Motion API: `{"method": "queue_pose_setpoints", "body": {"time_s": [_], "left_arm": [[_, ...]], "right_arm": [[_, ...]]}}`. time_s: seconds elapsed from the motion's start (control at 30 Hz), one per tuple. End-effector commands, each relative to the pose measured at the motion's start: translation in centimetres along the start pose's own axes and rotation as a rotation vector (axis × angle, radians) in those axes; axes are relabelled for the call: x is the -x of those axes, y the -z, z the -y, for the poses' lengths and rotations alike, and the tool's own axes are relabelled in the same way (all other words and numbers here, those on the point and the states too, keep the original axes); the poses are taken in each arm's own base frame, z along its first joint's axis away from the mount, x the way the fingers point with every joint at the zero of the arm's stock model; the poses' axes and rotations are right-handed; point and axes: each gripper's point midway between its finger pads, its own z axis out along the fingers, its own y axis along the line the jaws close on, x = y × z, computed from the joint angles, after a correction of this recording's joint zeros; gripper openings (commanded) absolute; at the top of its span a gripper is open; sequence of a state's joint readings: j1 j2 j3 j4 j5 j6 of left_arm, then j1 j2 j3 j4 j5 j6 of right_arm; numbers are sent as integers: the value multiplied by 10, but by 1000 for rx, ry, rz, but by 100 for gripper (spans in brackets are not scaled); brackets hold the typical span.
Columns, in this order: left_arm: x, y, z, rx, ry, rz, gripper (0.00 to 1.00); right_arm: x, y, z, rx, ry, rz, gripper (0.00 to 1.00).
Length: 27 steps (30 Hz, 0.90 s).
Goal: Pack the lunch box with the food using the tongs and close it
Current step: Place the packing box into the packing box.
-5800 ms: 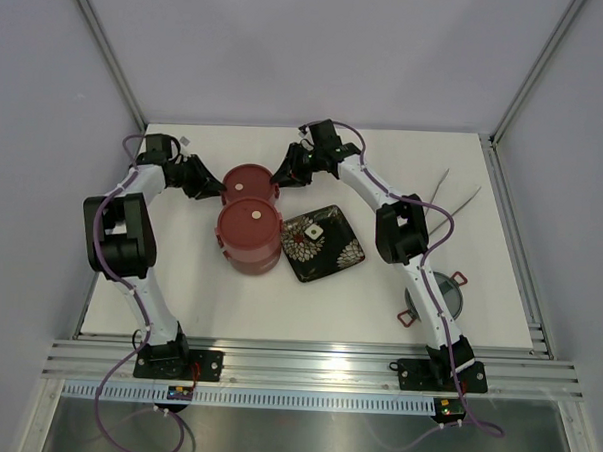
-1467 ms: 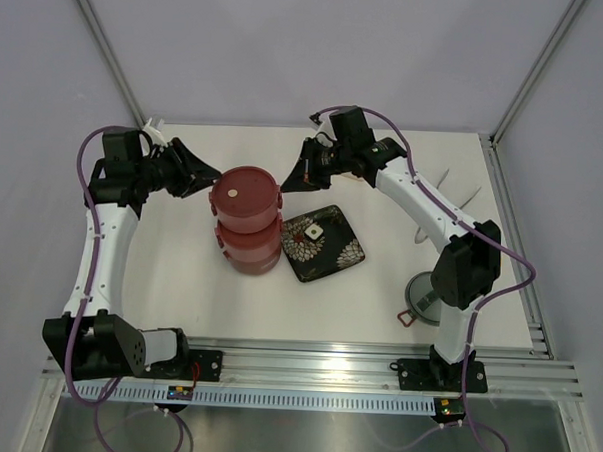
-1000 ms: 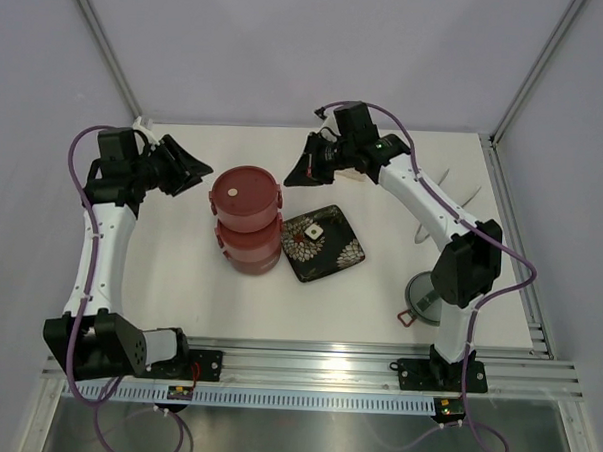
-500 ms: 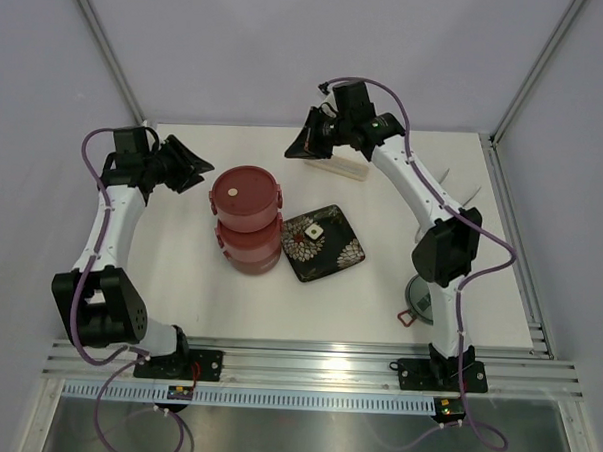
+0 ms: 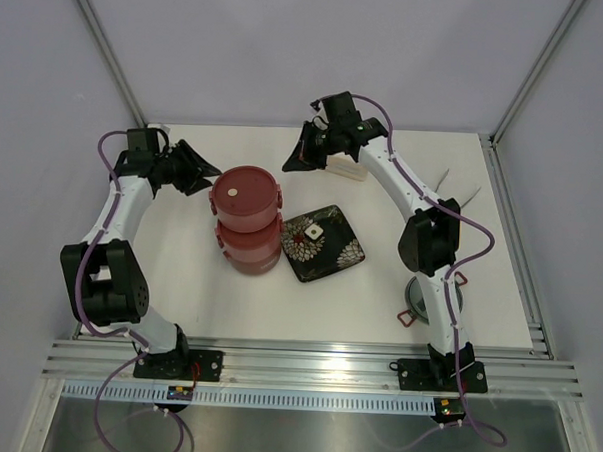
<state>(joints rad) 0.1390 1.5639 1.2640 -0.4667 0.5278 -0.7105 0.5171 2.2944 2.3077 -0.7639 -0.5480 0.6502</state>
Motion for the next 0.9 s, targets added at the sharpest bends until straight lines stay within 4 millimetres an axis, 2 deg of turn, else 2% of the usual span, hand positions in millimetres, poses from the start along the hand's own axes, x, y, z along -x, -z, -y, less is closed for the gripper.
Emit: {"method": "queue_pose_setpoints", "body": {"time_s": [0.0, 0.3, 0.87], "left_arm": [[8, 5, 28, -86, -78, 15, 47], [0, 13, 33, -95, -102, 5, 45], [-13, 40, 45, -133, -123, 13, 43]], "right_arm": [[-3, 8, -32, 86, 60, -16, 0], [-22, 8, -47, 116, 96, -56, 0], [-37, 31, -68, 148, 139, -42, 0]]}}
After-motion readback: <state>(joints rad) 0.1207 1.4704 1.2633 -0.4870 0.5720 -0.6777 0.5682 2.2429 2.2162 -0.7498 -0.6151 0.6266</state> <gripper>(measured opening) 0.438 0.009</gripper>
